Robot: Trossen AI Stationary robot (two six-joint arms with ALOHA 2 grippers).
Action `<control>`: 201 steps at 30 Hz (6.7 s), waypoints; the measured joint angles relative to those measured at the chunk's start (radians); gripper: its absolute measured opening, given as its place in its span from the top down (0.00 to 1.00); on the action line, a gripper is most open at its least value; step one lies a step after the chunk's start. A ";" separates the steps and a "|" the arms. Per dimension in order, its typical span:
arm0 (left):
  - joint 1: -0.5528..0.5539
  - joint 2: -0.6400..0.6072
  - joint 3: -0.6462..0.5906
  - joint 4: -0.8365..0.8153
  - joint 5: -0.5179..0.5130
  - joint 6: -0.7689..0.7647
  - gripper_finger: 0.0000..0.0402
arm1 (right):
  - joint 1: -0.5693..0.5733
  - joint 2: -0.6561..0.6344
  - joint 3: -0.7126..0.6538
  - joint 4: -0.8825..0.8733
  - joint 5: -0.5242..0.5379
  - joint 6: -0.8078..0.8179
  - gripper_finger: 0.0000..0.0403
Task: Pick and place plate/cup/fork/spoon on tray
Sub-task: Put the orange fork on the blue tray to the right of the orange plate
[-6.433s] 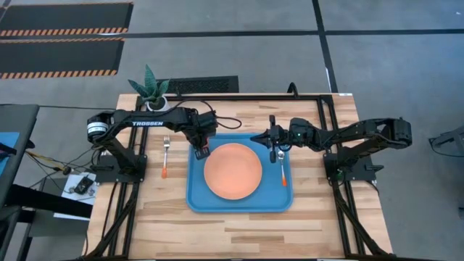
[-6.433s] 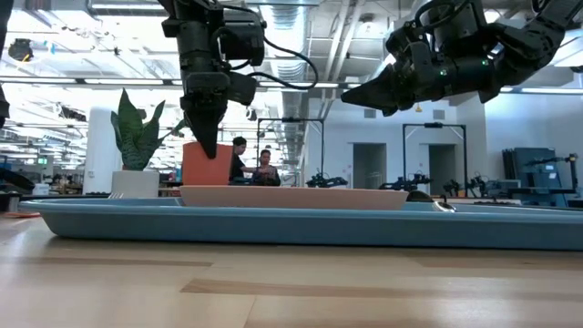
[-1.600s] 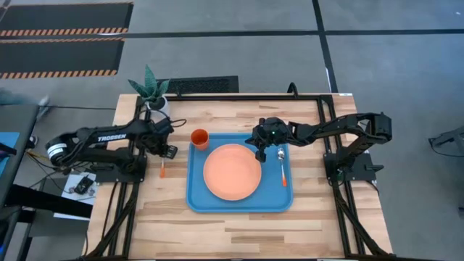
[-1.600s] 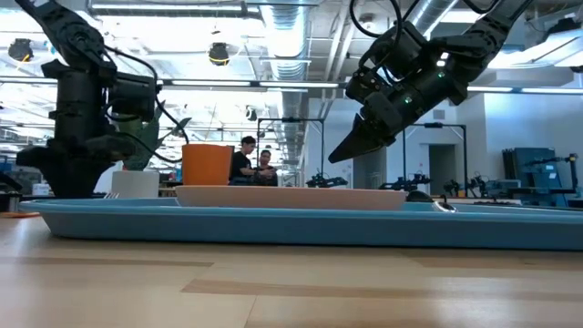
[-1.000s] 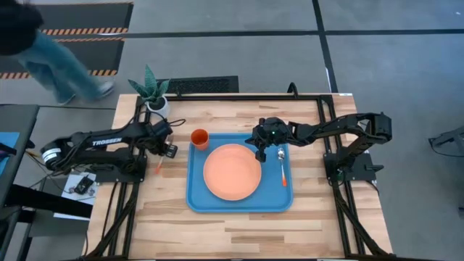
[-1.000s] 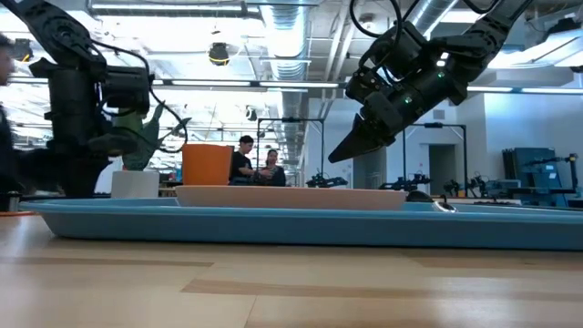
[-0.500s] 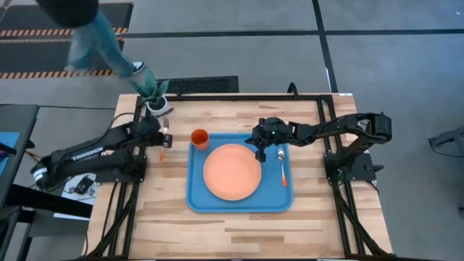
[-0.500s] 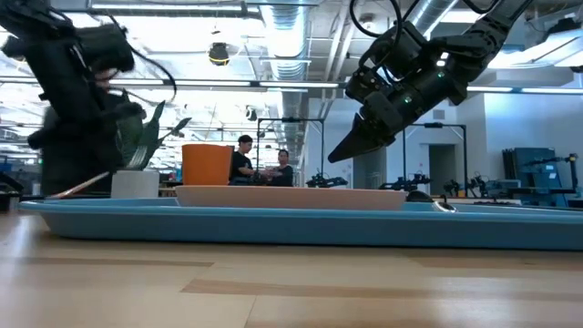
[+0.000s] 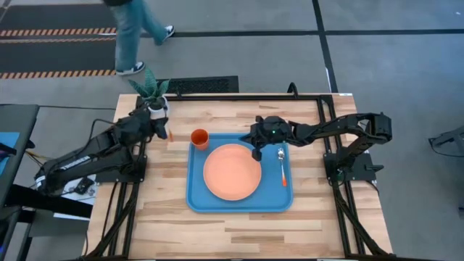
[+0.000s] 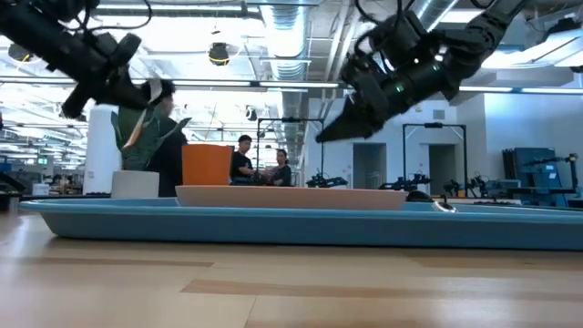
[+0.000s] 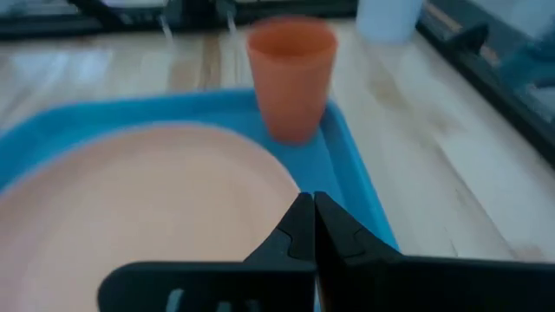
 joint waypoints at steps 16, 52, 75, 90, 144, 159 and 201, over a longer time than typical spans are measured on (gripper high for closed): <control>-0.021 0.233 0.001 0.553 0.123 0.066 0.99 | 0.098 0.046 0.266 0.006 0.102 0.162 0.76; -0.151 0.534 0.000 0.957 0.115 0.047 0.99 | 0.071 0.346 0.644 -0.010 0.217 0.204 0.60; -0.186 0.623 0.042 1.033 0.131 0.057 0.99 | 0.065 0.346 0.644 -0.044 0.222 0.202 0.84; -0.185 0.621 0.042 1.021 0.198 0.162 0.91 | 0.062 0.345 0.643 -0.045 0.217 0.201 0.96; -0.200 0.083 -0.125 0.690 0.132 0.459 1.00 | 0.544 -0.212 -0.429 -0.062 0.479 1.819 0.99; -0.200 0.083 -0.125 0.679 0.131 0.459 1.00 | 0.534 -0.146 -0.429 -0.043 0.397 1.860 0.93; -0.200 0.083 -0.125 0.681 0.143 0.447 1.00 | 0.534 -0.172 -0.429 -0.069 0.352 1.832 0.61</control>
